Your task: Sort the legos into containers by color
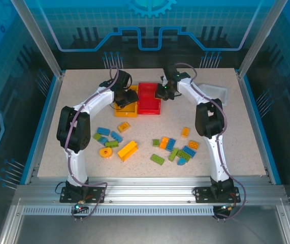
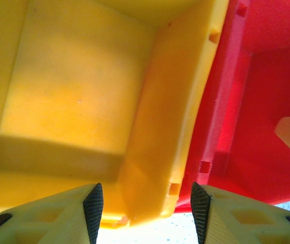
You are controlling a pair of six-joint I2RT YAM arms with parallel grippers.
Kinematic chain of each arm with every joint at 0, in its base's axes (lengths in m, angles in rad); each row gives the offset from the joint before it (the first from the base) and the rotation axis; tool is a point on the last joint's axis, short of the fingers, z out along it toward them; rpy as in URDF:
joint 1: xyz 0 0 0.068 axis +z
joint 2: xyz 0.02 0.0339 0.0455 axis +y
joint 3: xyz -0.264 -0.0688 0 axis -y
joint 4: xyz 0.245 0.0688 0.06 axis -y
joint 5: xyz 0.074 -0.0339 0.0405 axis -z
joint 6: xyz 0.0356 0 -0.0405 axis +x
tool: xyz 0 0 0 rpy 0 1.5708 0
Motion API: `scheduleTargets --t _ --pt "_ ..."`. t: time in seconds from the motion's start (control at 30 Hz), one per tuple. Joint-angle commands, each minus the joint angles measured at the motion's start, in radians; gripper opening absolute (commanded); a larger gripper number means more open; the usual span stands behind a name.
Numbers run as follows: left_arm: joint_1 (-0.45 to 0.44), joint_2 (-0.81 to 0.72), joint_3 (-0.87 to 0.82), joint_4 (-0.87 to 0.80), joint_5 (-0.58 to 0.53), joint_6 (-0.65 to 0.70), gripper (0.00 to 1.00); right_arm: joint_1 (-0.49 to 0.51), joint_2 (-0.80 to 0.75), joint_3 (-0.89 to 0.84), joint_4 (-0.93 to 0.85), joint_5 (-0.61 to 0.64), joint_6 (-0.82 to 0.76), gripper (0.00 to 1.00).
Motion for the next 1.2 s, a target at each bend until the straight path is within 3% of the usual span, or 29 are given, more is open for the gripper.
scheduleTargets --t 0.0,0.53,0.83,1.17 --pt "0.001 -0.041 -0.023 0.041 0.041 -0.021 0.53 0.006 0.035 0.061 -0.053 -0.037 -0.007 0.15" --pt "-0.022 -0.128 -0.033 0.056 0.028 -0.020 0.54 -0.005 -0.108 -0.130 -0.024 0.015 -0.023 0.14" --pt "-0.032 -0.195 -0.126 0.081 -0.006 -0.009 0.55 -0.015 -0.227 -0.235 0.039 0.125 0.018 0.15" --pt "-0.005 -0.081 -0.117 0.110 0.041 0.011 0.55 -0.005 -0.300 -0.352 0.053 0.108 0.018 0.15"
